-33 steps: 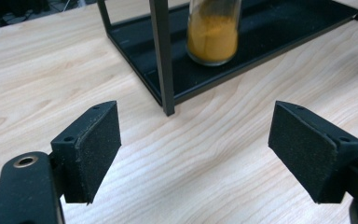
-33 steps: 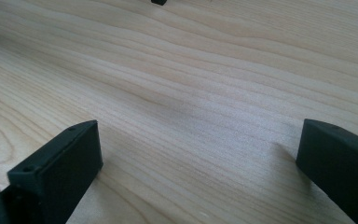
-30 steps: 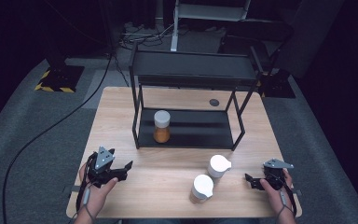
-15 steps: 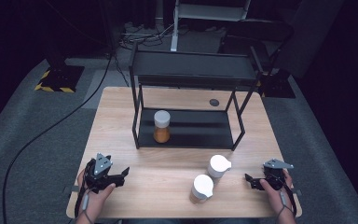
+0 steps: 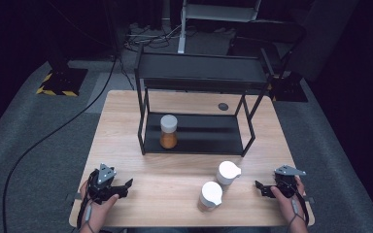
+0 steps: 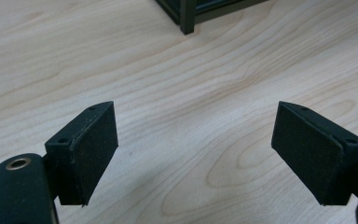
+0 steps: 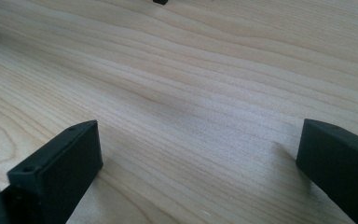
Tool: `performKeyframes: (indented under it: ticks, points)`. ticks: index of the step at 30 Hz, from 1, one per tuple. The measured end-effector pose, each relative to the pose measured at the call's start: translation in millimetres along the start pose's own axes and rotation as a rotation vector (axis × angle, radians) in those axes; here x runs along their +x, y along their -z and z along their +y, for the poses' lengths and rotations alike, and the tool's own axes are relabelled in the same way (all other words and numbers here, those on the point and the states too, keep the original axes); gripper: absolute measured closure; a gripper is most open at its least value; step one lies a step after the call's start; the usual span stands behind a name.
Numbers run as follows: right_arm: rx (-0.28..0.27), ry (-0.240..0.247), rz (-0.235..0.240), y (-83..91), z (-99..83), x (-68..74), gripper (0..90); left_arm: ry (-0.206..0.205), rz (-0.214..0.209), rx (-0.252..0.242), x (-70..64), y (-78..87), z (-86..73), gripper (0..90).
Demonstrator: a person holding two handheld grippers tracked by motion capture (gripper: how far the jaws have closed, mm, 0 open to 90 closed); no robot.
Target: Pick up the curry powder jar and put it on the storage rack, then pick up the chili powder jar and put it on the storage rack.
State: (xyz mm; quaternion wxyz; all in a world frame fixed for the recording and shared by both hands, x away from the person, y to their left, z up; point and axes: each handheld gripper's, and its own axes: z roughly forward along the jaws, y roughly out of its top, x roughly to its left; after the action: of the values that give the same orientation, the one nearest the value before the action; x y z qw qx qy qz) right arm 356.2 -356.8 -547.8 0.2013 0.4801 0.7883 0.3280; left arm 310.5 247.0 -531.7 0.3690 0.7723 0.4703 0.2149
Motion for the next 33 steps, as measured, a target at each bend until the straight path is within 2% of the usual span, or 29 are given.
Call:
performKeyframes:
  ticks: [7, 10, 13, 14, 26, 30, 33]
  points:
    - [0.000, 0.000, 0.000, 0.0, 0.0, 0.0, 0.0, 0.026, -0.002, 0.043, 2.9, -2.6, -7.7, 13.2]
    - [0.000, 0.000, 0.000, 0.0, 0.0, 0.0, 0.0, 0.032, 0.001, 0.080, 4.4, -5.8, -12.3, 12.7]
    - [0.000, 0.000, 0.000, 0.1, -0.1, 0.2, 0.0, 0.024, 0.004, 0.093, 4.7, -5.9, -12.8, 12.3]
    - [0.000, 0.000, 0.001, 0.2, -0.2, 0.5, 0.0, 0.009, 0.008, 0.099, 4.6, -5.7, -13.1, 12.6]
    - [0.001, -0.001, 0.000, 0.9, -0.8, 1.5, 0.0, -0.003, 0.005, 0.102, 4.8, -5.6, -13.6, 11.6]
    - [-0.001, 0.002, 0.001, 1.6, -1.3, 1.9, 0.4, -0.014, -0.009, 0.114, 4.1, -6.4, -13.4, 6.9]
    - [-0.001, 0.003, 0.004, 1.7, -1.2, 2.3, 1.1, -0.016, -0.009, 0.115, 4.1, -6.4, -13.3, 6.7]
